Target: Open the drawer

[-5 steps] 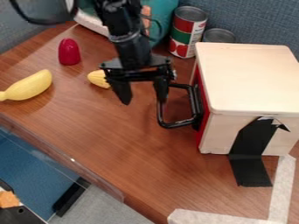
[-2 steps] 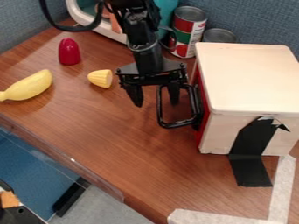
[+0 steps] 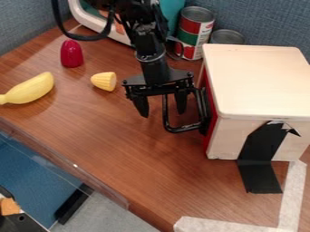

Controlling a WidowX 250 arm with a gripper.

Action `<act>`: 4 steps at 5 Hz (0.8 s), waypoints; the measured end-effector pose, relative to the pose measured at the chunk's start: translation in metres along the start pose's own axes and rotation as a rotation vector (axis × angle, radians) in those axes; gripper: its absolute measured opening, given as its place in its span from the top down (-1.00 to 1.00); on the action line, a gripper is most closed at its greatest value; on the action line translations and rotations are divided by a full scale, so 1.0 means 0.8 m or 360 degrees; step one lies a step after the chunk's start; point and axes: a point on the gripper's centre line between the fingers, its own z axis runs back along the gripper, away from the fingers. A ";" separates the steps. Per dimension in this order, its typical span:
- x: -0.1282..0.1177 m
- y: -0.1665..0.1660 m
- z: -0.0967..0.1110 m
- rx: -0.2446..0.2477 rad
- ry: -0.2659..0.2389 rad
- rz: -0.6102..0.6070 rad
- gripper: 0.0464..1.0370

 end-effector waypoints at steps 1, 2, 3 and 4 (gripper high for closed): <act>0.001 0.002 -0.008 0.0023 -0.0014 0.0064 -0.23; 0.002 0.005 -0.010 0.0021 -0.0044 0.0104 0.39; -0.001 0.007 -0.011 0.0033 -0.0036 0.0077 0.76; -0.005 0.021 -0.006 0.0038 -0.0019 0.0093 0.82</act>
